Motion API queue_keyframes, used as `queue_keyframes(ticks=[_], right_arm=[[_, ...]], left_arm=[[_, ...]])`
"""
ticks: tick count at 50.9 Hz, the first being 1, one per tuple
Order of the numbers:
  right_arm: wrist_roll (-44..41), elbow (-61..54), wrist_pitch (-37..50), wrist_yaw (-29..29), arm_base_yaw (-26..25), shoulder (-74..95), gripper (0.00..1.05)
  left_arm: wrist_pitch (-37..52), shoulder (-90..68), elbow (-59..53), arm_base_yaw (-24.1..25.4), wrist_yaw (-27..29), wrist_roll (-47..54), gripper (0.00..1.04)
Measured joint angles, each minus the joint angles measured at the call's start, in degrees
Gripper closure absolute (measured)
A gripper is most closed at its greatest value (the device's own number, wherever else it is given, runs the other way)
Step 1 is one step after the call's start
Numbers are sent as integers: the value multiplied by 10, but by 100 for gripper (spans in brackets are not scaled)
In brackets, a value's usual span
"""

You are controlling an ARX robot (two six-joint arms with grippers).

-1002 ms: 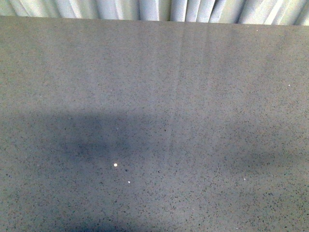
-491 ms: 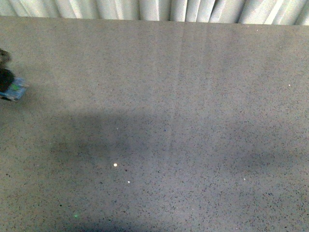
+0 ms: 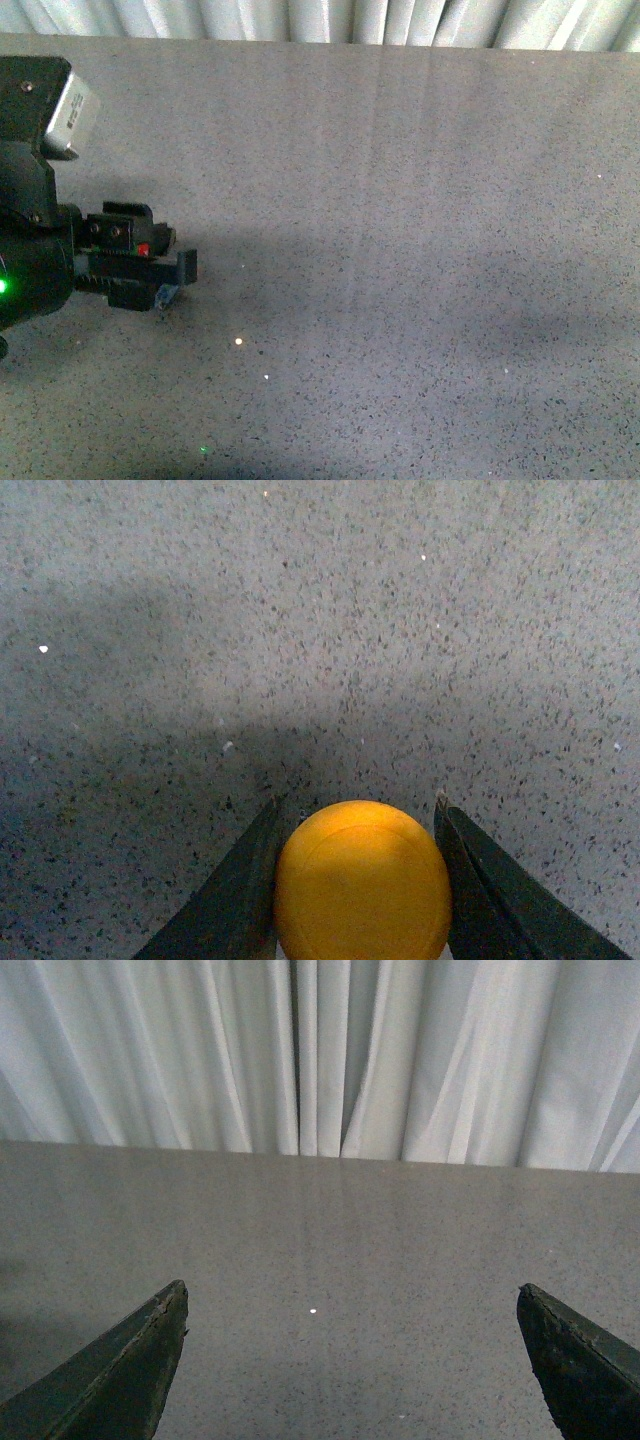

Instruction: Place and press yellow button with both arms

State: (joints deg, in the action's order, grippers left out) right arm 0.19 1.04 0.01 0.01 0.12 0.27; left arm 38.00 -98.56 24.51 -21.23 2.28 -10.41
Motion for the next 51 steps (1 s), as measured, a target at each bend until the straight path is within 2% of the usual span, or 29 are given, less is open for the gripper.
queue_keyframes(ticks=[9, 17, 25, 33, 45, 48, 50, 51], right_arm=[[0, 0, 0, 0, 0, 0, 9], [0, 0, 0, 0, 0, 0, 9], [0, 0, 0, 0, 0, 0, 9], [0, 0, 0, 0, 0, 0, 9], [0, 0, 0, 0, 0, 0, 9], [0, 0, 0, 0, 0, 0, 9], [0, 0, 0, -1, 0, 0, 9], [0, 0, 0, 0, 0, 0, 9]], left_arm=[[9, -10, -7, -8, 0, -7, 68], [9, -7, -9, -10, -4, -12, 38], [-31, 57, -9, 5, -18, -10, 8], [-81, 139, -4, 41, -39, 1, 9], [-148, 277, 2, 169, -125, -4, 9], [-85, 281, -15, 189, -97, 13, 15], [20, 292, -51, 204, -40, 45, 24], [50, 301, -66, 208, -29, 54, 28]])
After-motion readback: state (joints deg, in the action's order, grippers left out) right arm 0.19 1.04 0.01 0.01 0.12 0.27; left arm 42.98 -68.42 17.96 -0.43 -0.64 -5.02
